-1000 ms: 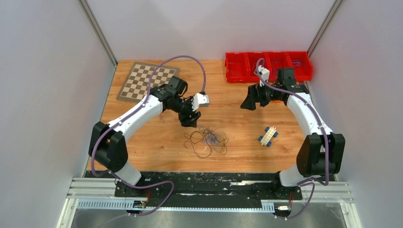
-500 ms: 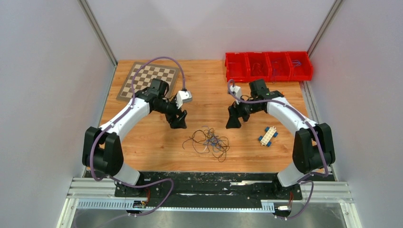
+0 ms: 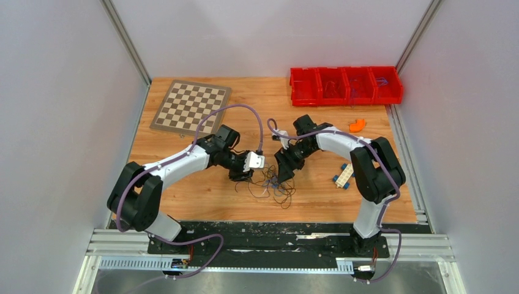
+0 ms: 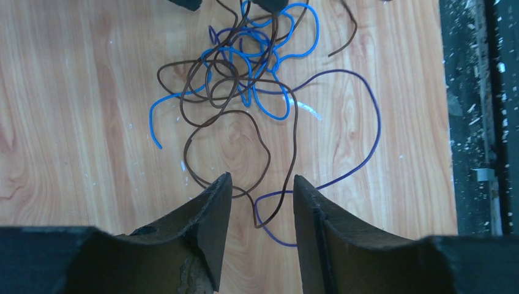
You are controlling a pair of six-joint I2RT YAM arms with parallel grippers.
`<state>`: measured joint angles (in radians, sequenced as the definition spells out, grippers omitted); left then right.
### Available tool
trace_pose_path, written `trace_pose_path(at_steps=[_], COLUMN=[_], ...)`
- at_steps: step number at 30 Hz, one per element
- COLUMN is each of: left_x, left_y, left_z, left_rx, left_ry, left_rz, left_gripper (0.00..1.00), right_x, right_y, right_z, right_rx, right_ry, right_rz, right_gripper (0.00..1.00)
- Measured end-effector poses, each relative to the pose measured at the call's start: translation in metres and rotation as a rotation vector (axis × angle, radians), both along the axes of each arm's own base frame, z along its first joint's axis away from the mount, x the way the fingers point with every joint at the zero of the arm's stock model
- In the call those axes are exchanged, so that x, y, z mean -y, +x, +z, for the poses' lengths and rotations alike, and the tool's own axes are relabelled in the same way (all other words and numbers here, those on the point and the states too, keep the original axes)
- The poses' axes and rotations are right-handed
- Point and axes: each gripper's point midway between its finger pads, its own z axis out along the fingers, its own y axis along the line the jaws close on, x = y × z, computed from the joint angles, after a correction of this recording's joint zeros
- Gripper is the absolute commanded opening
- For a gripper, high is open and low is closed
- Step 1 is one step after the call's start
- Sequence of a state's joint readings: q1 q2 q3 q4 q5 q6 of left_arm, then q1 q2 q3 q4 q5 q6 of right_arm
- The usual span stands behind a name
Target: Untangle the cables
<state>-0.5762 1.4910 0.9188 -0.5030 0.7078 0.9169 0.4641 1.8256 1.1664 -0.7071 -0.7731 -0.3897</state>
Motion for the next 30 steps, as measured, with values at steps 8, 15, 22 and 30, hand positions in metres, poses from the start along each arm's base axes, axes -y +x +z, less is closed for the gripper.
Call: trace_pose_path(at_steps=[8, 15, 22, 30], left_x=[-0.002, -0.002, -0.009, 0.001], left_y=[0.005, 0.005, 0.002, 0.011], left_z=[-0.018, -0.027, -0.039, 0.026], left_rx=[0.035, 0.095, 0.066, 0.136], left_ry=[0.061, 0.117, 0.180, 0.079], left_rz=[-0.025, -0.077, -0.065, 0.009], left_gripper=[0.52, 0.45, 0.01, 0.00], right_x=[-0.007, -0.004, -0.002, 0.000], right_y=[-0.011, -0.003, 0.000, 0.003], right_z=[-0.021, -0.023, -0.025, -0.027], right_rx=[-0.040, -0.031, -0.024, -0.007], right_ry=[-0.092, -0.134, -0.151, -0.172], right_rz=[0.004, -0.036, -0.050, -0.057], right_gripper=[0.69, 0.63, 0.60, 0.51])
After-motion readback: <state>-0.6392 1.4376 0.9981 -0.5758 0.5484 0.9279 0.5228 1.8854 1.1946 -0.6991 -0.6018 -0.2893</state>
